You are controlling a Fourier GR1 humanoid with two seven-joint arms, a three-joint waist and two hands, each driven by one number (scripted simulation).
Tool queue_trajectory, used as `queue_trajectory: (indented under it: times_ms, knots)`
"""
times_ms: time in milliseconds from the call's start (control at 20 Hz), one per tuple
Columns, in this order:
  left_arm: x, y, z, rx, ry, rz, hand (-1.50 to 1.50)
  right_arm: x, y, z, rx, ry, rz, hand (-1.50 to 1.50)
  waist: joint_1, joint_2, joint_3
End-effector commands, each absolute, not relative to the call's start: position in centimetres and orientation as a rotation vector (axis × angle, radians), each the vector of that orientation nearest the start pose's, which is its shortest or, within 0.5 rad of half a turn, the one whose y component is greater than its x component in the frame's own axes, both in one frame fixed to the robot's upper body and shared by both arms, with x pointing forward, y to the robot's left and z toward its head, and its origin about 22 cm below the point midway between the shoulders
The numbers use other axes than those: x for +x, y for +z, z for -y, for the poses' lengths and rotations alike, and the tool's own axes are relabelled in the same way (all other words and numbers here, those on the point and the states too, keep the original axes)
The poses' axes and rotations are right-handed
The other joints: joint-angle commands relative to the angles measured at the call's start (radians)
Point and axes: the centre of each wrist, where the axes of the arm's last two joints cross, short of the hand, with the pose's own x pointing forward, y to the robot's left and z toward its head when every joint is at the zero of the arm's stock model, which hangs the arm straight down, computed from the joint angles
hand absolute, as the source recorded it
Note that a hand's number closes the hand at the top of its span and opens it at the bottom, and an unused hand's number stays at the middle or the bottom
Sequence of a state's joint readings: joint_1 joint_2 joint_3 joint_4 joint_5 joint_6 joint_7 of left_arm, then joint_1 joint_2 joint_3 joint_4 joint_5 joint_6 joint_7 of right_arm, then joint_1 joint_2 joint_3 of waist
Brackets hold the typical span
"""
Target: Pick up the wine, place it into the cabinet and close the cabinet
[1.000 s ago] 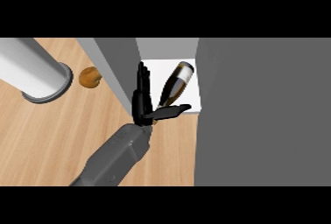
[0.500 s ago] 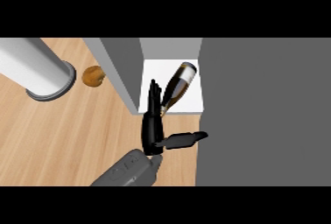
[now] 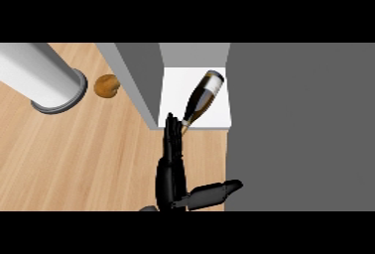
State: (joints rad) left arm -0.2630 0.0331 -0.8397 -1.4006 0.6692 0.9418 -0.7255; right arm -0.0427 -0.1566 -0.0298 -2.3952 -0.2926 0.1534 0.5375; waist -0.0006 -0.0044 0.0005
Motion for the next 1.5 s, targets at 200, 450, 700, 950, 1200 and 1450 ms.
queue_trajectory:
  times_ms: [200, 450, 700, 950, 1200, 1450]
  knots:
    - [15.7, 1.2, -5.4, -0.040, 0.332, 1.908, -1.50, 13.7, 20.7, 24.3, 0.289, 0.325, 1.906, -1.50, -0.001, 0.000, 0.000]
    - [13.6, 2.3, -6.9, -0.093, 0.306, 1.936, -1.50, 15.4, 20.1, 24.1, 0.375, 0.364, 1.845, -1.50, 0.002, 0.001, 0.000]
    - [12.2, 2.9, -9.4, -0.151, 0.228, 1.921, -1.50, 13.7, 20.2, 23.1, 0.417, 0.445, 1.792, 1.50, -0.004, 0.000, 0.000]
    - [10.2, 4.4, -12.6, -0.204, 0.183, 1.924, -1.50, 13.1, 20.9, 23.3, 0.386, 0.501, 1.842, 1.50, -0.004, -0.001, -0.001]
    - [9.5, 5.4, -14.9, -0.192, 0.184, 1.919, -1.50, 13.9, 19.6, 22.0, 0.495, 0.520, 1.751, 1.50, 0.001, 0.000, -0.001]
    - [9.5, 5.2, -17.3, -0.133, 0.217, 1.949, -1.50, 13.8, 18.4, 21.0, 0.612, 0.456, 1.647, 1.50, 0.004, 0.000, -0.001]
